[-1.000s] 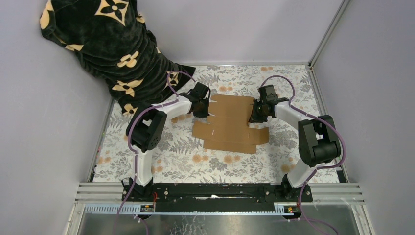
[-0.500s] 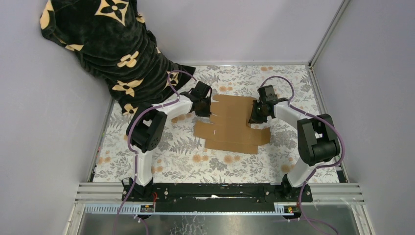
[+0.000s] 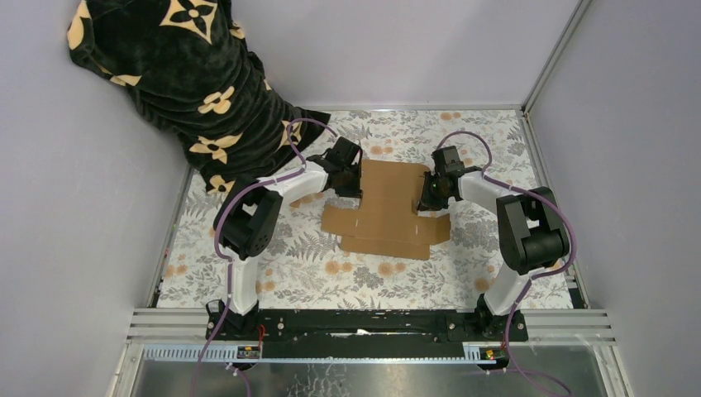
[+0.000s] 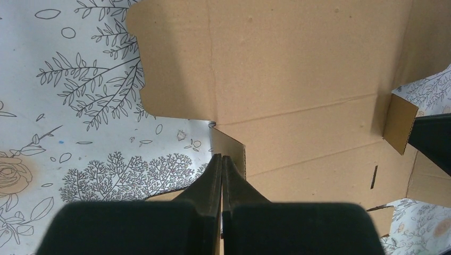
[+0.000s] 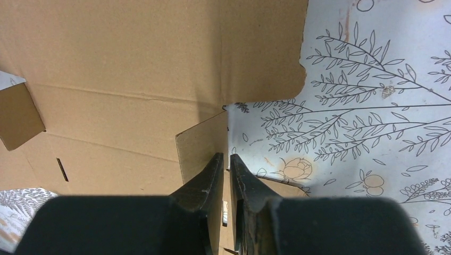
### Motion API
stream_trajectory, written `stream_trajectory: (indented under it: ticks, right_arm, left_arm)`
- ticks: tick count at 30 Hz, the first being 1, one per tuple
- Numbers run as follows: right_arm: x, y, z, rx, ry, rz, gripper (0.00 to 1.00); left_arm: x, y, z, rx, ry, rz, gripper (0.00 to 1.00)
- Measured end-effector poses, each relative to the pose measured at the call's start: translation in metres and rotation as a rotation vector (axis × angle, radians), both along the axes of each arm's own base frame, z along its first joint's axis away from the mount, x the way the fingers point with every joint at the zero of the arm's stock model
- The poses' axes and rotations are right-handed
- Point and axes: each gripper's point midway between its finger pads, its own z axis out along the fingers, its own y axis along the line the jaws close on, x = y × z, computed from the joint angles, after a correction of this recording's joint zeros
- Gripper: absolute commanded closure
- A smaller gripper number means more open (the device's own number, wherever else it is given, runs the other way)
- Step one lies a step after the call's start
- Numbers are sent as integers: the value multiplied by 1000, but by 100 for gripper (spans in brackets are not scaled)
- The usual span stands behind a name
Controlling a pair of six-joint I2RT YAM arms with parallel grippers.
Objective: Fold the paper box
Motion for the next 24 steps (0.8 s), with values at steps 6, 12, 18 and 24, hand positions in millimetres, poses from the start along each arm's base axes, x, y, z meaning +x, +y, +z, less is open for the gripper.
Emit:
stream_trajectory:
  ticks: [6,12,18,24]
  right_arm:
    - [-1,0,-1,-1,3,1,82]
    - [0,3,1,-2,1,7,81]
    - [1,5,4,-1,-3,14,81]
    - [1,7,7,-3,-3,19,80]
  left_arm:
    - [-1,-1,0,-1,1,-1,100]
    - [-2,-3,0,-1,0,-6,100]
    - [-4,-5,0,-1,1,-12,100]
    - [-4,-6,0,-2,1,-13,85]
